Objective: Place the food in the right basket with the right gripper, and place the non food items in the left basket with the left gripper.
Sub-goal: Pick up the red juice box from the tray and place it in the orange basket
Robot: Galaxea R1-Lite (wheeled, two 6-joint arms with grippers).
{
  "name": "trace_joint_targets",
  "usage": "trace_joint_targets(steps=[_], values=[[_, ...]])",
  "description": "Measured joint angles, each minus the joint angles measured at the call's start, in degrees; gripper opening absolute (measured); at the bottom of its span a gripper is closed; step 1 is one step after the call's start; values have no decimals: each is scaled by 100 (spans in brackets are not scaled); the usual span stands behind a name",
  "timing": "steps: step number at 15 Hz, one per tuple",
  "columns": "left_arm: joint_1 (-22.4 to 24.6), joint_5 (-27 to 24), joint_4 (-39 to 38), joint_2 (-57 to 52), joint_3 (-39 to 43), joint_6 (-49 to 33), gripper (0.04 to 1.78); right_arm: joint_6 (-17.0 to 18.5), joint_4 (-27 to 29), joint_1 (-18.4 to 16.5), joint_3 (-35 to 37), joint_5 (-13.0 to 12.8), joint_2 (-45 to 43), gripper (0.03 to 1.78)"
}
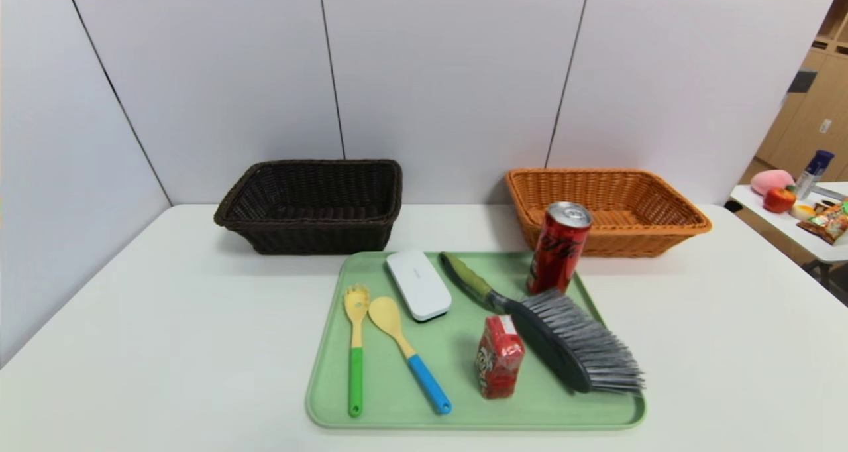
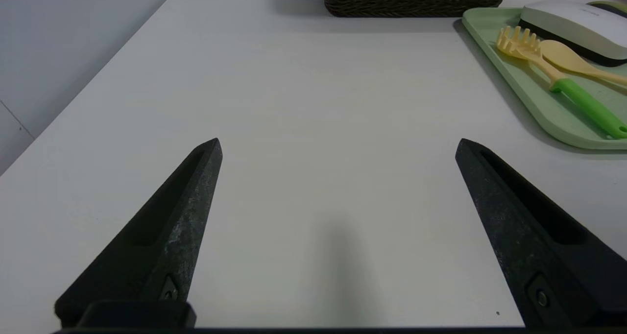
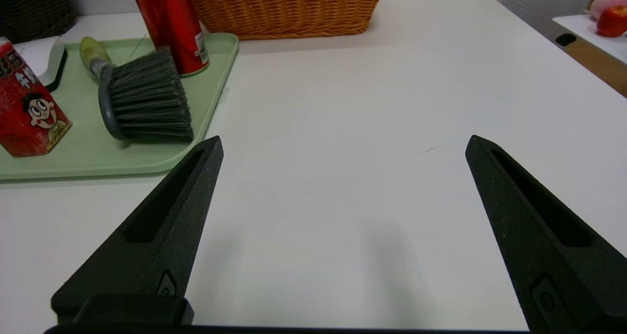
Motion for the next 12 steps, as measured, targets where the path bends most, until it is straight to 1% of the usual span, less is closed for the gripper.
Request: trace_joint_targets(steps=[2,3,5,7,10,11,12], values=[[0,-95,179,60,-333,83,169,-133,208,0,-219,74,44,171],[0,-158,395,171,-656,132,169,-151,399,0,-510,150,151,171],[0,-327,983,652,-1554,195,169,-39,848,0,-1356,344,678,171],[0,-540,1577,1375,-2408,223,169,249,1279,-5,-2551,500,1646,171],[0,-683,2076,2651,-3384,180,169,689,1684,68,-4435,616,3462,171],[0,-705,2288,3116,-3747,148,169,786,1771,171,-4969,613,4055,171],[0,-718,2545,3528,-4077,115,169,870,1852,374,-5430,539,4614,171]])
